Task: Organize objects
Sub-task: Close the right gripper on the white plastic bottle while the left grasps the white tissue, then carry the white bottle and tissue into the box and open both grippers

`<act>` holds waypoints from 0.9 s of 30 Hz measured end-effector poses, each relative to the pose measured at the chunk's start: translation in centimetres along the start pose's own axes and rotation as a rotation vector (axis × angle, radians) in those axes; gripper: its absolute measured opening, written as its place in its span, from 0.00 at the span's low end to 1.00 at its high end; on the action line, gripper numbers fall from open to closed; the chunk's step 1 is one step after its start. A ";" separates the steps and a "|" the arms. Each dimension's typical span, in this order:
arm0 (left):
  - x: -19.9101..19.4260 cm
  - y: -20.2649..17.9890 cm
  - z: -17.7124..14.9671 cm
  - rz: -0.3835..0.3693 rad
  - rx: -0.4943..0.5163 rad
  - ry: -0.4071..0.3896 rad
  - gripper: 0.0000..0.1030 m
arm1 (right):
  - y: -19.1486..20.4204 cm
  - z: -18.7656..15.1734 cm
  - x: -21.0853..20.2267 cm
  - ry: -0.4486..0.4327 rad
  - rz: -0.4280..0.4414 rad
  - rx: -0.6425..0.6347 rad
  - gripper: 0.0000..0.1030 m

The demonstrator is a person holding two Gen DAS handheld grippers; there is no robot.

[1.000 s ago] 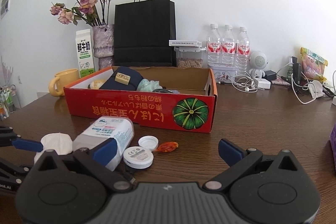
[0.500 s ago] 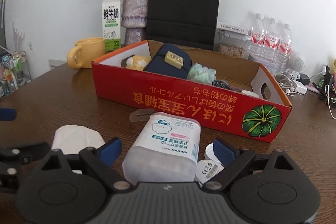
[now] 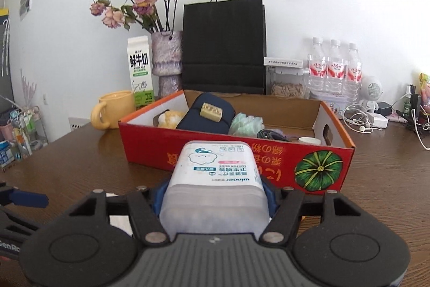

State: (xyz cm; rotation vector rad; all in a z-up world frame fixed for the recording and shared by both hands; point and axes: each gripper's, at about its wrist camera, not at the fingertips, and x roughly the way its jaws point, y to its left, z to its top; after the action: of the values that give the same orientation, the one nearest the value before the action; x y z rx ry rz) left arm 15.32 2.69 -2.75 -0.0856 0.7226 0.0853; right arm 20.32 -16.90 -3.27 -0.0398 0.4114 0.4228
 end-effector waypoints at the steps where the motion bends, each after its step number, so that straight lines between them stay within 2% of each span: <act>1: 0.3 -0.5 0.0 -0.016 0.000 0.018 1.00 | -0.6 -0.1 -0.4 -0.018 0.005 0.009 0.63; 5: 1.0 -2.1 0.5 -0.039 -0.015 0.054 1.00 | -2.9 -0.5 -1.8 -0.051 -0.011 0.038 0.63; 9: 2.3 -3.5 1.3 0.042 -0.045 0.085 1.00 | -4.7 -0.9 -2.7 -0.068 -0.027 0.060 0.63; 12: 3.4 -4.3 1.5 0.145 -0.057 0.068 1.00 | -5.3 -1.1 -3.1 -0.076 -0.035 0.069 0.63; 15: 3.6 -4.4 1.3 0.176 -0.087 0.034 1.00 | -5.3 -1.4 -3.4 -0.078 -0.037 0.059 0.63; 18: 3.4 -4.3 1.1 0.174 -0.084 0.020 1.00 | -5.1 -1.5 -3.6 -0.086 -0.034 0.047 0.63; 20: 3.1 -4.2 1.0 0.163 -0.075 0.004 0.93 | -5.0 -1.5 -3.7 -0.092 -0.034 0.041 0.63; 21: 2.8 -4.3 0.9 0.151 -0.059 -0.009 0.83 | -4.9 -1.5 -3.7 -0.093 -0.035 0.039 0.63; 27: 1.7 -4.0 0.1 0.093 -0.035 -0.040 0.76 | -4.9 -1.6 -3.8 -0.095 -0.042 0.037 0.63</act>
State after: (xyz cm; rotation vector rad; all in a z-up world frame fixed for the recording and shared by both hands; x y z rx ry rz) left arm 17.09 -1.20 -3.55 -0.0831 0.6853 0.1882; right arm 18.52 -23.01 -3.48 0.0073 0.3239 0.3742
